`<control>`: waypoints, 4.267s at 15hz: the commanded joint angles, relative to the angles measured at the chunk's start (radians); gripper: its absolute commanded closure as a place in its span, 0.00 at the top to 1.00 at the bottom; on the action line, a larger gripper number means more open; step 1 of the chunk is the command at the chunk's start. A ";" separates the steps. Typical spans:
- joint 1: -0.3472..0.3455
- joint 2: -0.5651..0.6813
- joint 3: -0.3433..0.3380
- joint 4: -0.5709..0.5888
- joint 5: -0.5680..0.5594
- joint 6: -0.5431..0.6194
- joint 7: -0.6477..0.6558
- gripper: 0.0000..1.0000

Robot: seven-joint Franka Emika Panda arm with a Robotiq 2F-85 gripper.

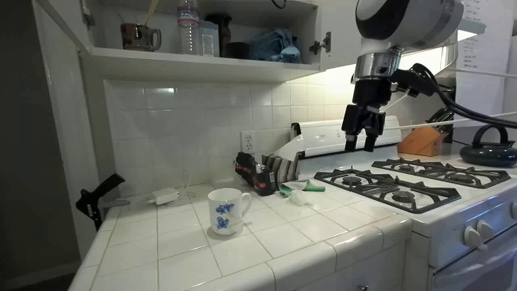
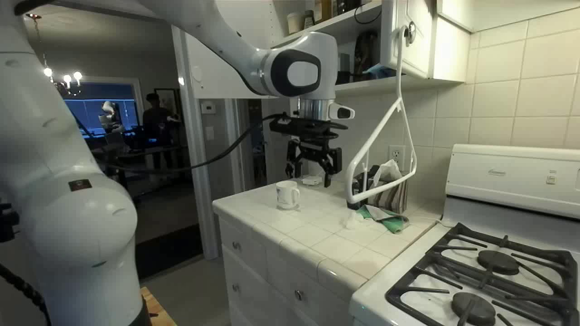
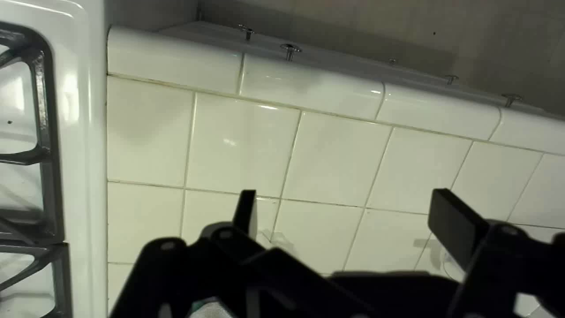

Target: Put the packet inside the cupboard

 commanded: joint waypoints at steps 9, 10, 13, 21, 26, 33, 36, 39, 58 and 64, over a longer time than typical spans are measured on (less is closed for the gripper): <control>-0.001 0.035 0.038 0.002 0.047 0.190 -0.072 1.00; 0.010 0.058 0.040 0.012 0.062 0.247 -0.095 1.00; 0.052 0.160 0.051 0.052 0.118 0.432 -0.181 1.00; 0.120 0.566 0.114 0.412 0.353 0.744 -0.340 1.00; 0.104 0.834 0.124 0.699 0.320 0.806 -0.265 1.00; 0.161 1.106 0.020 0.991 0.223 0.752 0.099 1.00; 0.128 1.159 0.044 1.045 0.044 0.716 0.311 0.72; 0.116 1.193 0.056 1.100 -0.010 0.675 0.398 0.60; -0.224 0.806 0.487 0.551 0.041 1.010 0.210 0.00; -0.657 0.722 0.976 0.330 0.054 1.109 0.099 0.00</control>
